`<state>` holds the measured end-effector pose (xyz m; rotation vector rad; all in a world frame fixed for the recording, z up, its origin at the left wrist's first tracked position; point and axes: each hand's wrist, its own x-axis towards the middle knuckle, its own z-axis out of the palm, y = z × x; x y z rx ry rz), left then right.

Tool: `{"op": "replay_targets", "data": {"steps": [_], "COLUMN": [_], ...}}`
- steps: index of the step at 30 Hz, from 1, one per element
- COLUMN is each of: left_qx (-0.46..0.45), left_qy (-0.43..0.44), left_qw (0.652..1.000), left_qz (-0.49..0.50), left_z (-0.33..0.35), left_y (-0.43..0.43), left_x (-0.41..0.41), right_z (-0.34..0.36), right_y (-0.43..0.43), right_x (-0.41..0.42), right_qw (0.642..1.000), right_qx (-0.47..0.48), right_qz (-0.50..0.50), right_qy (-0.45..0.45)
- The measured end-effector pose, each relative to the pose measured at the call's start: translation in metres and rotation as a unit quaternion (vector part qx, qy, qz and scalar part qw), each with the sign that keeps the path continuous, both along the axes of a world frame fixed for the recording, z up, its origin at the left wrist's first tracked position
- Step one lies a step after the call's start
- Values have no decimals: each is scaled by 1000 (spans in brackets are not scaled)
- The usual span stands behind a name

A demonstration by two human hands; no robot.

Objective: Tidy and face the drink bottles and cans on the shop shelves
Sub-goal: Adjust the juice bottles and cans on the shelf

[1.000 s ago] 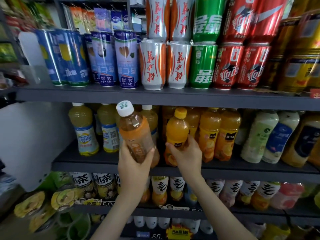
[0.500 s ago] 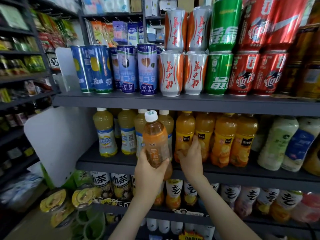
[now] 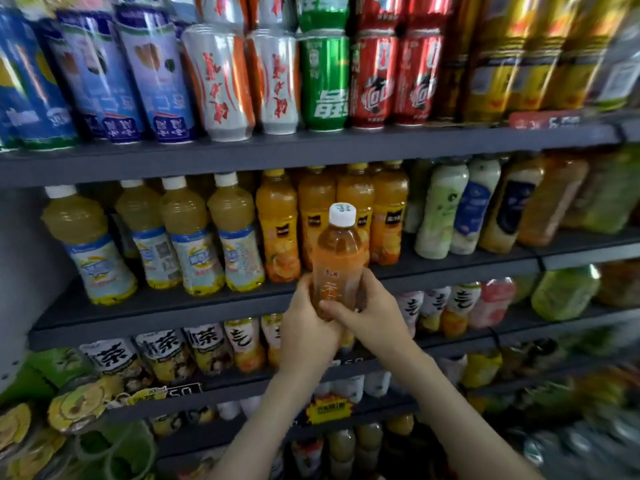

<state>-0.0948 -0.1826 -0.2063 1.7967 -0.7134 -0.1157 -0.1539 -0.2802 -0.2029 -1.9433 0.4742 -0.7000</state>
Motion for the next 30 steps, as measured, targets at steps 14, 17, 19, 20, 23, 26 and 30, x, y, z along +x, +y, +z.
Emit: {"op": "replay_targets", "data": {"steps": [14, 17, 19, 20, 23, 26, 30], "left_qx": [-1, 1, 7, 11, 16, 34, 28], "left_qy": [-15, -13, -10, -8, -12, -47, -97], "left_qw": [983, 977, 972, 971, 976, 988, 994], "left_qz": [-181, -214, -235, -240, -215, -140, -29], "left_z": [8, 11, 11, 10, 2, 2, 7], "left_y": [-157, -200, -231, -245, -280, -312, -367], "left_x": [-149, -188, -208, -216, -229, -227, -206], "right_z": [12, 11, 10, 10, 7, 7, 17], "right_y": [-141, -183, -212, -226, -269, -310, -367], "right_x": [-179, -223, -250, -261, -282, -285, -263], "right_qw": [984, 981, 978, 977, 971, 960, 949], "right_qx": [73, 80, 82, 81, 88, 110, 125], "right_qz": [-160, -172, -184, -189, -209, -232, -250], "right_qy": [-39, -44, -52, -59, -78, -111, -148]}}
